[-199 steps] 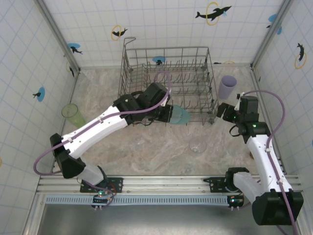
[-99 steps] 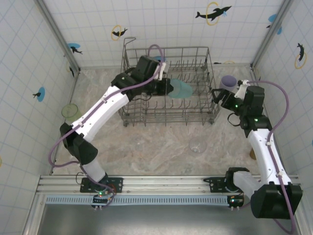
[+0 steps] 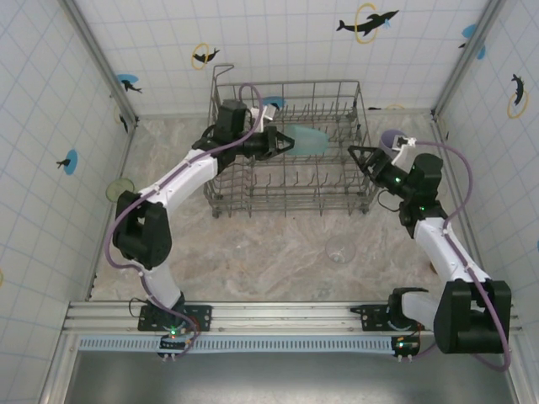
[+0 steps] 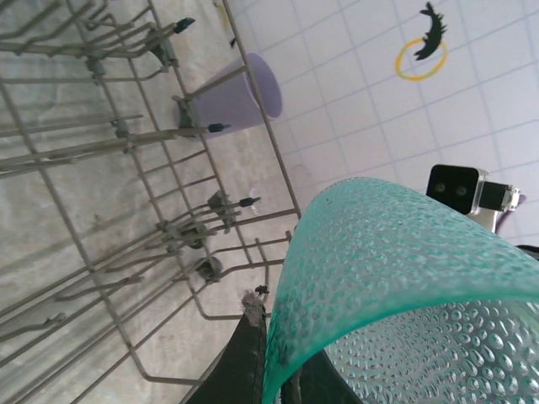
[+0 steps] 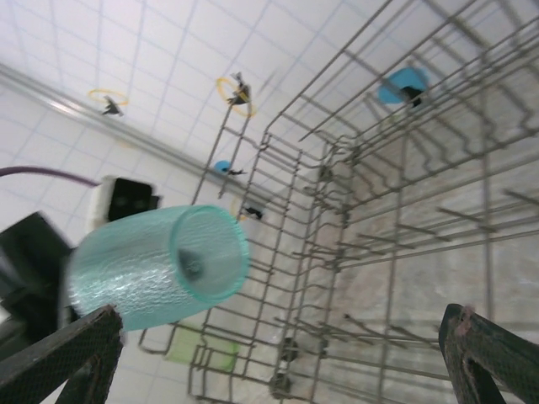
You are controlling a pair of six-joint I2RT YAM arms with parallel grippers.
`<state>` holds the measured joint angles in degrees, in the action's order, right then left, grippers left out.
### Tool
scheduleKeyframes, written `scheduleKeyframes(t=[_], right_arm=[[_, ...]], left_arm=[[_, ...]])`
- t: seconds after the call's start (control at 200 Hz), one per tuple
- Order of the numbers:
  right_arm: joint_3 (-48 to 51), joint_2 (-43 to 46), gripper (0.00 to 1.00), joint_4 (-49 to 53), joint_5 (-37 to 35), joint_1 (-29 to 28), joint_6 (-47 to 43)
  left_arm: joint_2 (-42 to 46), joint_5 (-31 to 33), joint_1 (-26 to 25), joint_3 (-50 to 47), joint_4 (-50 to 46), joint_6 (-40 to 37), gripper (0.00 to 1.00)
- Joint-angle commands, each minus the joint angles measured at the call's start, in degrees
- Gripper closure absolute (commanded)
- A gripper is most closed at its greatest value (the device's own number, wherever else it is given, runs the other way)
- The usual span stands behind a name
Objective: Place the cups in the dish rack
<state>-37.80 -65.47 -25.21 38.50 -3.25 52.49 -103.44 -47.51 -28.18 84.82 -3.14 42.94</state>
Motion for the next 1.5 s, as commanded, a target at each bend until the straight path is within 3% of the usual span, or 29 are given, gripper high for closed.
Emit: scheduleKeyframes(t=[0.0, 0.33, 0.896, 1.356, 1.496], right_arm=[[-0.9, -1.6, 0.00, -7.9, 1.5, -2.9, 3.9], [-1.8, -6.6, 0.00, -16.5, 1.0, -6.8, 10.3], [-7.0, -15.0, 0.04, -28.0, -2.5, -11.1, 19.8], [-10.4, -21.3, 0.17, -34.6, -4.8, -14.2, 25.3], [-10.1, -22.1, 0.28, -36.3, -5.0, -14.6, 26.3]], left_arm=[[-1.3, -8.6, 1.0, -1.1, 17.6, 7.7, 1.00], [-5.3, -13.3, 1.0, -1.8, 27.1, 11.7, 1.00], [-8.5, -13.9, 1.0, -2.1, 30.3, 13.5, 1.00], [-9.0, -14.3, 1.0, -2.9, 31.7, 14.4, 1.00], [-9.6, -14.7, 1.0, -2.7, 32.7, 15.5, 1.00]])
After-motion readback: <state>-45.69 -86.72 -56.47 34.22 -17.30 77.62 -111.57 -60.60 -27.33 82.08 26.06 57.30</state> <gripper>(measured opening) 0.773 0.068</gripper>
